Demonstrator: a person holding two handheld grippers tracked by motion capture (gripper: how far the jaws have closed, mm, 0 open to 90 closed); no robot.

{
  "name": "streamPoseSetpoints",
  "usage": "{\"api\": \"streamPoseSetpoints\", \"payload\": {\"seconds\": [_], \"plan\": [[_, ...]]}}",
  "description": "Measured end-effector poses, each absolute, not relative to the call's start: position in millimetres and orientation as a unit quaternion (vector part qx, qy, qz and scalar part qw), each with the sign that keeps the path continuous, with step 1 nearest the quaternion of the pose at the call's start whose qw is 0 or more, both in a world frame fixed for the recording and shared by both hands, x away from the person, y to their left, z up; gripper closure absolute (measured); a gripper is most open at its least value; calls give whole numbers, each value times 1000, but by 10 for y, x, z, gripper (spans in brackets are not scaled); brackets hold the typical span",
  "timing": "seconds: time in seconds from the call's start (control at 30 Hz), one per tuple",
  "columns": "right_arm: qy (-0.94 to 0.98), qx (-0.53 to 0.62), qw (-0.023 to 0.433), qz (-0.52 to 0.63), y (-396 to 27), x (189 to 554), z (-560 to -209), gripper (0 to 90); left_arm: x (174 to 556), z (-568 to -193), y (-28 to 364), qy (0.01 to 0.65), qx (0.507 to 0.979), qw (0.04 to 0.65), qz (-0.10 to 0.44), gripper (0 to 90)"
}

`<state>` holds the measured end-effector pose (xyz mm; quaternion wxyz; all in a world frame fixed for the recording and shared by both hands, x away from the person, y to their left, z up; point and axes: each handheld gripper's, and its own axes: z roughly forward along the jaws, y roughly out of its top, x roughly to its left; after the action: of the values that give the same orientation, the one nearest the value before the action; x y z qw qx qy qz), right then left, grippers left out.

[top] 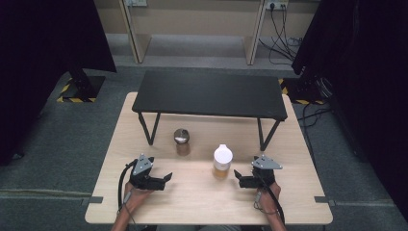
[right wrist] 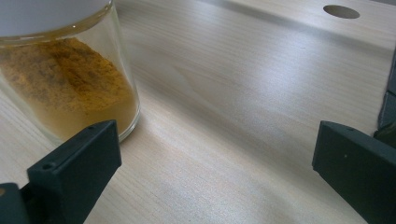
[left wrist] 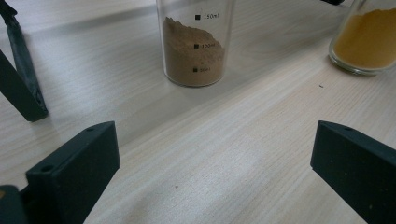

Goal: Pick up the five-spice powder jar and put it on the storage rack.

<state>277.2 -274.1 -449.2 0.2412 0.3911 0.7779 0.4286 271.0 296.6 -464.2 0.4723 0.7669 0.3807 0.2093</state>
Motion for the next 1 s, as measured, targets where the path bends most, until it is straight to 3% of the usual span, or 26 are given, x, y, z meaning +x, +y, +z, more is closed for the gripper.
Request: {"api": "streamPoseSetpoints", "payload": {"seconds": [1.0], "plan": [[776, 394, 240, 431, -2750, 2769, -4494, 11, 2685, -4670, 2941, 378, 761, 482, 214, 0]]}}
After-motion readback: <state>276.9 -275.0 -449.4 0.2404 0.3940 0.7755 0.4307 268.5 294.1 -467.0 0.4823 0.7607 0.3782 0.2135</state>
